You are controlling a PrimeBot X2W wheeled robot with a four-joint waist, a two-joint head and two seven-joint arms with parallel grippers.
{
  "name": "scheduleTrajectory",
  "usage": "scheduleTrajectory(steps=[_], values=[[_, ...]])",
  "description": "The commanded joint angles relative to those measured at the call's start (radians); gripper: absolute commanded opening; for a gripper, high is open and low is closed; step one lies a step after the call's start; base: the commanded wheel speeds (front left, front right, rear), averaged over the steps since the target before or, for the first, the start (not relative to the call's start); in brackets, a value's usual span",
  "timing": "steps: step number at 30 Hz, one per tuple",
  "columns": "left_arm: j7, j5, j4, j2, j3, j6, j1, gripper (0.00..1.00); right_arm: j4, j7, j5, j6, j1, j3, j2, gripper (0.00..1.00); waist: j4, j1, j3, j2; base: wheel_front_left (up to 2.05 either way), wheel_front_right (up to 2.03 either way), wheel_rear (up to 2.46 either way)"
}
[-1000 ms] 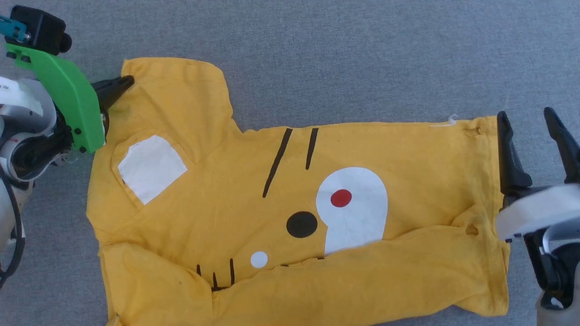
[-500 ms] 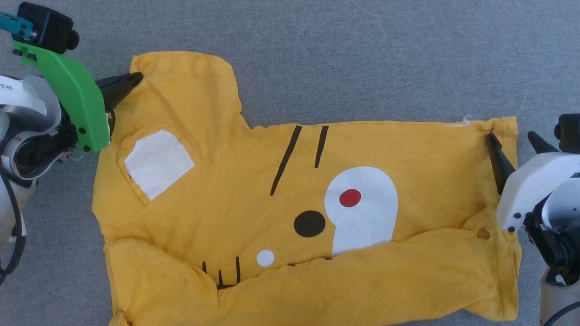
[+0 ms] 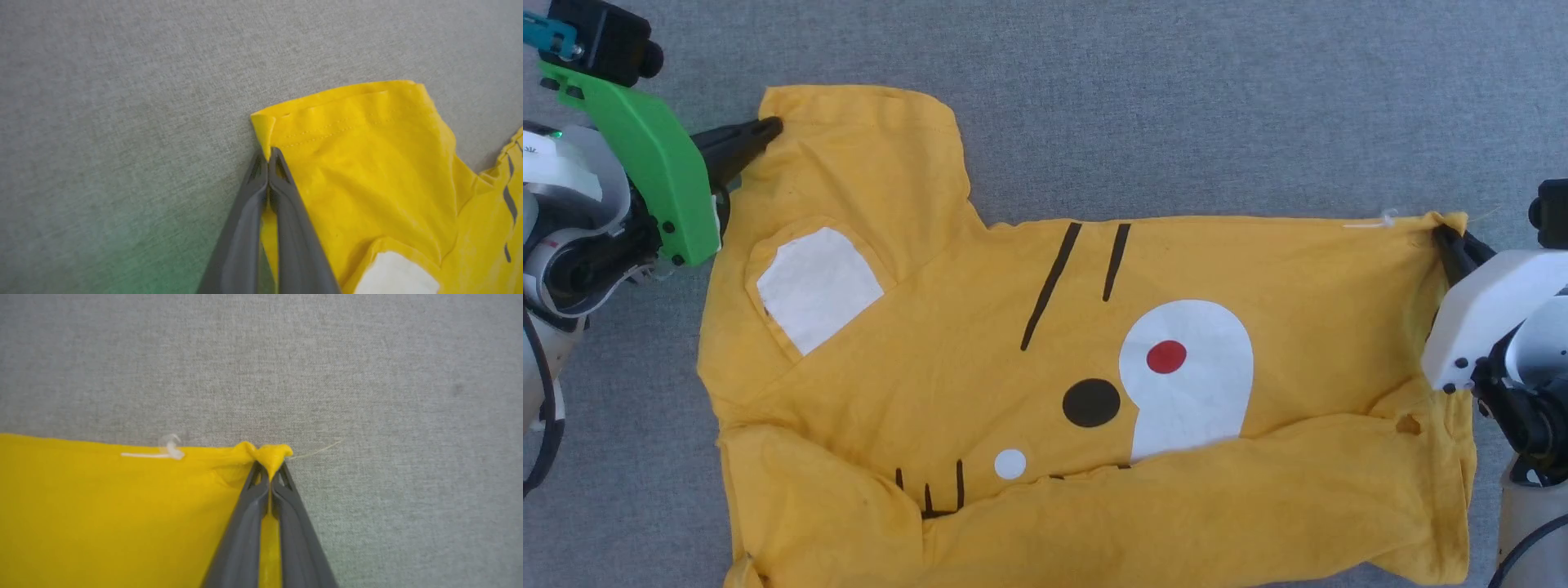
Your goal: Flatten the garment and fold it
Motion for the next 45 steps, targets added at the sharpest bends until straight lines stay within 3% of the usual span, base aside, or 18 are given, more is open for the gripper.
scheduleTrajectory(steps=[1, 10, 18, 19, 29, 37, 45], values=[[-0.016, -0.012, 0.008, 0.011, -0.007, -0.002, -0.005, 0.00, 0.011, -0.008, -0.005, -0.002, -0.011, -0.002, 0.001, 0.00, 0.001, 0.0000, -0.008, 0.0000, 0.00, 0.00, 0.00], [-0.193, -0.044, -0.035, 0.027, -0.002, -0.002, 0.028, 0.00, 0.001, -0.078, -0.017, -0.002, -0.003, 0.001, -0.001, 0.00, 0.013, 0.0000, -0.087, 0.0000, 0.00, 0.00, 0.00], [-0.328, -0.116, -0.108, 0.087, 0.000, -0.002, 0.137, 0.00, -0.011, -0.128, 0.040, -0.002, 0.051, -0.017, -0.009, 0.00, 0.034, 0.0000, -0.193, 0.0000, 0.00, 0.00, 0.00], [-0.385, -0.151, -0.160, 0.120, 0.007, -0.002, 0.200, 0.00, -0.026, -0.140, 0.080, -0.002, 0.087, -0.035, -0.009, 0.00, 0.043, 0.0000, -0.236, 0.0000, 0.00, 0.00, 0.00], [-0.486, -0.273, -0.385, 0.225, 0.006, -0.002, 0.409, 0.00, -0.098, -0.131, 0.225, -0.002, 0.263, -0.050, -0.015, 0.00, 0.069, 0.0000, -0.345, 0.0000, 0.00, 0.00, 0.00], [-0.549, -0.391, -0.536, 0.365, 0.008, 0.017, 0.601, 0.00, -0.143, -0.024, 0.375, -0.002, 0.403, -0.015, -0.062, 0.00, 0.069, 0.0000, -0.421, 0.0000, 0.00, 0.00, 0.00], [-0.602, -0.497, -0.641, 0.467, -0.029, 0.045, 0.772, 0.00, -0.168, 0.071, 0.452, -0.002, 0.508, -0.093, -0.072, 0.00, 0.079, 0.0000, -0.479, 0.0000, 0.00, 0.00, 0.00]])
